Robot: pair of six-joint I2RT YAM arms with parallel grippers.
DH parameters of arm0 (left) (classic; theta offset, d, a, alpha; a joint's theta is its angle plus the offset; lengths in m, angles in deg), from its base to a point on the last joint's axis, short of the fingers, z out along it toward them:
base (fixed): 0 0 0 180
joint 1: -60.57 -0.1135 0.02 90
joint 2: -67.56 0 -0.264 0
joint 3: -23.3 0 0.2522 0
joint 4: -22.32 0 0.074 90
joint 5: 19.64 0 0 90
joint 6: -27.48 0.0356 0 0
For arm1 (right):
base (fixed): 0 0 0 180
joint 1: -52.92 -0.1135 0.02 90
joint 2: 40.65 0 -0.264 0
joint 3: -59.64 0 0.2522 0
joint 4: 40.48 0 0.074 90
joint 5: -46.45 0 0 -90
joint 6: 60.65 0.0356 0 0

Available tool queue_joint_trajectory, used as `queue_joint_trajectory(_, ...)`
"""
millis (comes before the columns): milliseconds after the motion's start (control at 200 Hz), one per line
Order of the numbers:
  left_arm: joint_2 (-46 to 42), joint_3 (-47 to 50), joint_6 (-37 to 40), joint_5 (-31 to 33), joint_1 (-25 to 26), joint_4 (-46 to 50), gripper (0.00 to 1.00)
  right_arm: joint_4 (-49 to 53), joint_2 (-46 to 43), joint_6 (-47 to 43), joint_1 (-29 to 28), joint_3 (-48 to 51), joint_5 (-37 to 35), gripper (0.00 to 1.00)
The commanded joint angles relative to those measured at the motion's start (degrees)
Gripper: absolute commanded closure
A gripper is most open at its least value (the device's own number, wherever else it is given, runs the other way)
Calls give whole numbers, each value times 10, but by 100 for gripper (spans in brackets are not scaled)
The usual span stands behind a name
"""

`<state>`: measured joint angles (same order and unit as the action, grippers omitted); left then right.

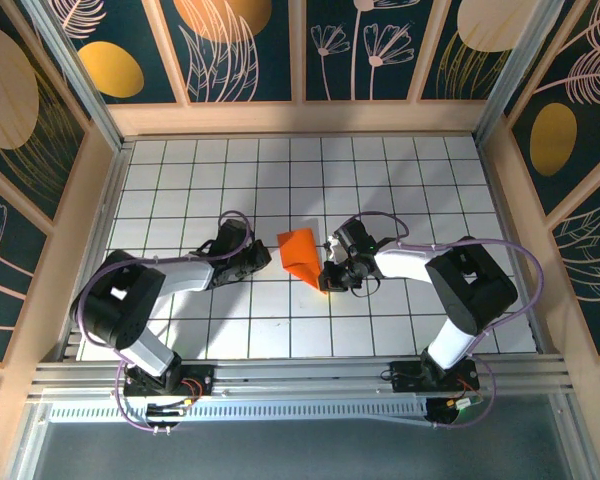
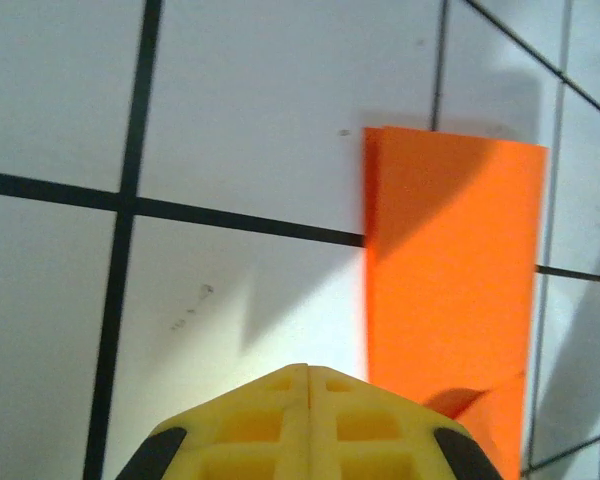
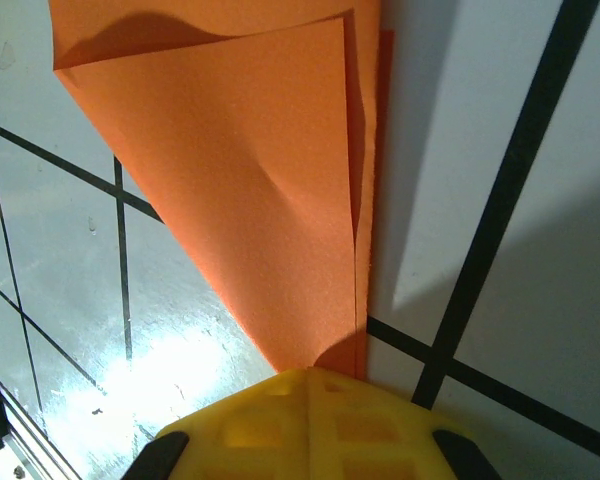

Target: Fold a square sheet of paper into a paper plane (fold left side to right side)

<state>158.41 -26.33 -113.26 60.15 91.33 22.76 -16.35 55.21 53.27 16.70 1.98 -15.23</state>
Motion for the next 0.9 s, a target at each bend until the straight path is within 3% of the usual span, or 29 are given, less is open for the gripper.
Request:
queue_joint_trajectory(0, -30, -5, 33, -16, 23, 13, 97, 72, 37, -10, 0, 16, -92, 100)
queue_joint_trajectory(275, 45, -51, 4, -63, 118, -54, 97, 71, 36, -11, 0, 19, -93, 100)
queue_joint_trajectory(510, 108, -79, 1, -67, 129, -66, 97, 69, 37, -11, 1, 21, -93, 100)
queue_joint_trajectory(896, 135, -61, -19, -21, 129, -24, 100, 52, 13, -6, -1, 9, -54, 100)
